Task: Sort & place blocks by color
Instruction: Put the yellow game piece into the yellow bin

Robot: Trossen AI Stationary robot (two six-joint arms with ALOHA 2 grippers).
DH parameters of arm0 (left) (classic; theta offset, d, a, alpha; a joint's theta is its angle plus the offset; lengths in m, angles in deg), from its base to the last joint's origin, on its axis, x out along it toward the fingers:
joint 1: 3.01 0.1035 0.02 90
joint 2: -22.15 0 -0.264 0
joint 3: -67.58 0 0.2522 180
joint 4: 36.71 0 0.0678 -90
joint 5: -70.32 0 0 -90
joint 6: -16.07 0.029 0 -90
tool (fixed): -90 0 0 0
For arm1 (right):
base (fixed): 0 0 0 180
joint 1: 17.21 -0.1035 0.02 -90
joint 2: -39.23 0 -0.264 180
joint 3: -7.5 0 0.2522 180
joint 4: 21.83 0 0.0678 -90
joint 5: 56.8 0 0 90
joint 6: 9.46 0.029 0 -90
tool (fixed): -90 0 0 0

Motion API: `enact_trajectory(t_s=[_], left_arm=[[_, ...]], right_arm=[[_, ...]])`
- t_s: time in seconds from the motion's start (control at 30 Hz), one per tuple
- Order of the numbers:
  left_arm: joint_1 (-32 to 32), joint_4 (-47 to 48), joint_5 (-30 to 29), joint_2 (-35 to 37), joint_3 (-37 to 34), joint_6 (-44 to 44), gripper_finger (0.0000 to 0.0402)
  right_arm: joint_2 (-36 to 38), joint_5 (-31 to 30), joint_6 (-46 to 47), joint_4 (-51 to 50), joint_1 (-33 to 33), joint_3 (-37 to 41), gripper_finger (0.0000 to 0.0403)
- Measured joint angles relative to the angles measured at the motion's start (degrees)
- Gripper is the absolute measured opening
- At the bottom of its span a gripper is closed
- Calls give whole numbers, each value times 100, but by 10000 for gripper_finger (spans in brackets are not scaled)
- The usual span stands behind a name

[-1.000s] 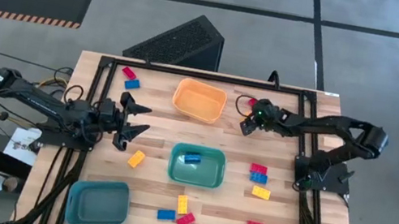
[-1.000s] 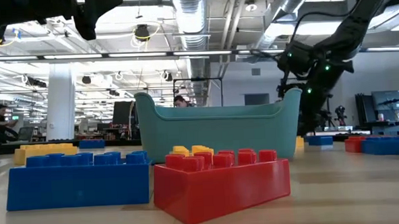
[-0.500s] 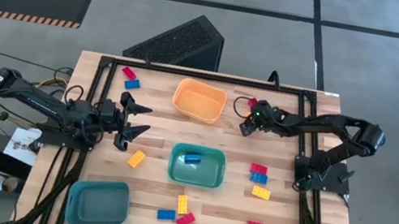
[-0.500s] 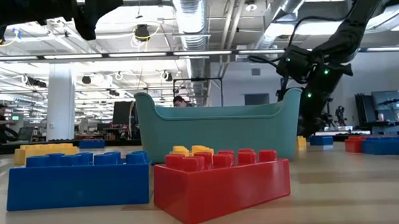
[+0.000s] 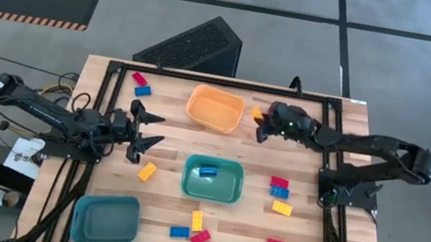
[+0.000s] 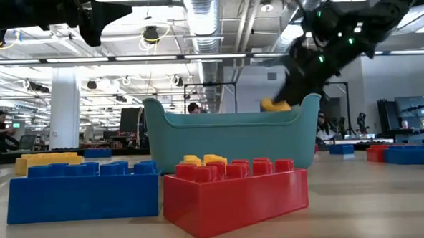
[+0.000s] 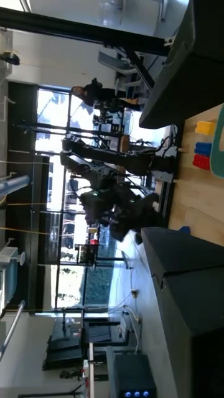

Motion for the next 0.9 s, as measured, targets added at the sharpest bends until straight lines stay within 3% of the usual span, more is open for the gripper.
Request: enact_trajectory(t_s=[0.13, 0.33, 0.6, 0.9], left_arm=[[0, -84, -2, 0, 2, -9, 261], [-1, -78, -1, -2, 2, -232, 261], [-1, -64, -2, -2, 2, -275, 261], [-2, -58, 1, -1, 2, -238, 261]], right_arm=[[-16, -11, 3, 92, -248, -427, 113], [-689, -26, -290, -21, -475, -1221, 114], [-1745, 168, -510, -20, -389, -1995, 175], [-2236, 713, -464, -1, -225, -2374, 189]])
